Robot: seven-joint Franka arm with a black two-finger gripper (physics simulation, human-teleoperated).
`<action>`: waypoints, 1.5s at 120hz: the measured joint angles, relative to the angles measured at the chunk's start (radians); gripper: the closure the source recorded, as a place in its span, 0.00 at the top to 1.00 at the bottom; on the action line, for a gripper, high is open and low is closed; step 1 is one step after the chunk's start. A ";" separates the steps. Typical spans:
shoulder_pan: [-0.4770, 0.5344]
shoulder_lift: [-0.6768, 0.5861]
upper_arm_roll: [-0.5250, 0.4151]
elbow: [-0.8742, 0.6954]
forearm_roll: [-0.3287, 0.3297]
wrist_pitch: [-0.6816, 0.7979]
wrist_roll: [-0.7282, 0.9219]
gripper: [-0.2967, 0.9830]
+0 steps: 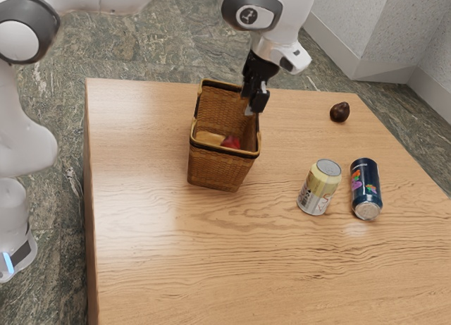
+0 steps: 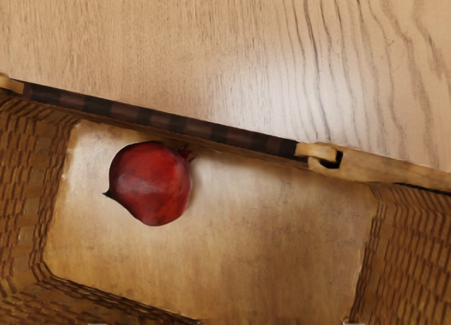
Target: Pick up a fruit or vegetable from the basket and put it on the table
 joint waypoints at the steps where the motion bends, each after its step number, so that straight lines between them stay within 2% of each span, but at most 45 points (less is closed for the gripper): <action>1: -0.007 0.000 -0.001 0.010 -0.003 -0.012 -0.001 0.60; 19: -0.118 0.000 0.006 0.054 -0.035 -0.160 -0.012 0.70; 29: -0.176 0.002 0.050 0.027 -0.001 -0.169 -0.017 0.72; 38: -0.173 0.002 0.069 0.003 0.027 -0.153 -0.021 0.73; 60: -0.054 0.001 0.101 -0.042 0.061 -0.095 -0.033 0.74; 83: 0.111 0.000 0.109 -0.035 0.038 -0.068 -0.049 0.75; 122: 0.340 0.003 0.107 -0.095 -0.145 0.050 0.039 0.75; 127: 0.430 0.008 0.037 -0.092 -0.167 0.080 0.049 0.75; 129: 0.542 0.009 -0.068 -0.092 -0.174 0.090 0.053 0.75; 135: 1.058 0.013 -0.568 -0.091 -0.189 0.116 0.065 0.75; 138: 1.275 0.015 -0.779 -0.088 -0.194 0.126 0.072 0.75; 142: 1.451 0.017 -0.949 -0.079 -0.200 0.137 0.081 0.75; 146: 1.551 0.019 -1.043 -0.074 -0.204 0.147 0.089 0.75; 153: 1.632 0.038 -1.115 -0.071 -0.208 0.160 0.103 0.75; 163: 1.645 0.073 -1.139 -0.068 -0.212 0.171 0.131 0.75; 170: 1.593 0.082 -1.144 -0.075 -0.212 0.179 0.148 0.75; 180: 1.446 0.084 -1.133 -0.115 -0.212 0.209 0.168 0.75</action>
